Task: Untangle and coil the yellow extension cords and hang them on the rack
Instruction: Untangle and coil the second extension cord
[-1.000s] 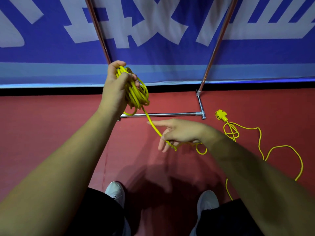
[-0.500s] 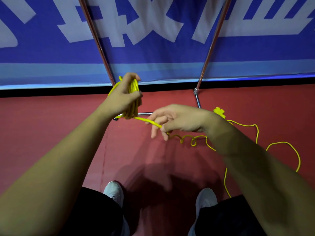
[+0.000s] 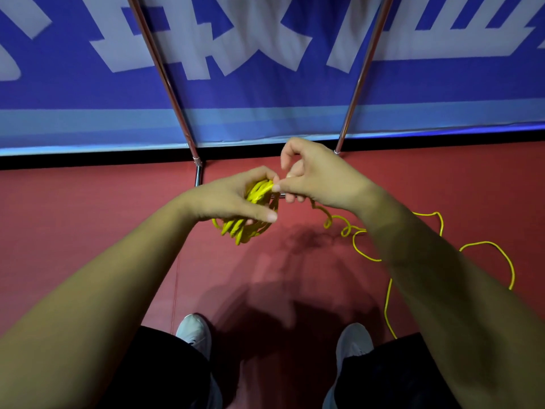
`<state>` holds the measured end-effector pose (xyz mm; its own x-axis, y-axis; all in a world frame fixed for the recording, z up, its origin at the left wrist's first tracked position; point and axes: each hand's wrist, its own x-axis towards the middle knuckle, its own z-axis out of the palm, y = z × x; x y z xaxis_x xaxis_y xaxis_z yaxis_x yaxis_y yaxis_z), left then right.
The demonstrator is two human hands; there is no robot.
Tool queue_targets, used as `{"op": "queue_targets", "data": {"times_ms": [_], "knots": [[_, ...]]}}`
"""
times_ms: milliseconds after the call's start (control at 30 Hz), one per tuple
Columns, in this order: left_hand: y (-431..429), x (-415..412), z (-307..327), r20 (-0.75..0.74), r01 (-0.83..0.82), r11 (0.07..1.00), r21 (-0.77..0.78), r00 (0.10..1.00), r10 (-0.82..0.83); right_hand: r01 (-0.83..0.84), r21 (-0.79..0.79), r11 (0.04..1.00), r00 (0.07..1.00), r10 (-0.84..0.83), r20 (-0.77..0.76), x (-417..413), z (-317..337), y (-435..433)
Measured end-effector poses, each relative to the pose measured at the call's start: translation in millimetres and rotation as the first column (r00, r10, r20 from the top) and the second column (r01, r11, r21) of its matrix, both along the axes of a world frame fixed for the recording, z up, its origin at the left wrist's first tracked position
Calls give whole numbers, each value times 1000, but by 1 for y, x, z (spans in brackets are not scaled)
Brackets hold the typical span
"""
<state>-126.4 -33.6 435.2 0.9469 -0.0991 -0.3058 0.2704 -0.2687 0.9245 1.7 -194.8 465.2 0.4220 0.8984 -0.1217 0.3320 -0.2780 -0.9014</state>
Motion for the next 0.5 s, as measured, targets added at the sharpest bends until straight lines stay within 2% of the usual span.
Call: {"op": "queue_targets", "data": {"times_ms": [33, 100, 200, 333, 400, 467, 500], "knots": [[-1, 0, -1, -2, 9, 998, 68, 1000, -9, 15, -13, 1000, 998, -14, 57, 0, 1, -1], [-3, 0, 0, -22, -13, 998, 54, 1000, 14, 16, -20, 1000, 993, -14, 120, -1, 1, -1], [-1, -1, 5, -4, -70, 993, -90, 998, 70, -27, -43, 999, 992, 32, 125, 6, -1, -1], [3, -5, 10, 75, -108, 968, -228, 989, 128, -144, -198, 970, 979, 168, 114, 28, -7, -11], [8, -7, 11, 68, -143, 937, -319, 982, 174, -169, -280, 945, 970, 210, 125, 39, -16, -20], [14, -9, 12, 53, -169, 906, -387, 977, 205, -139, -307, 941, 971, 191, 146, 46, -26, -27], [16, -10, 13, 49, -175, 898, -403, 976, 212, -102, -269, 958, 983, 138, 117, 47, -30, -30]]}}
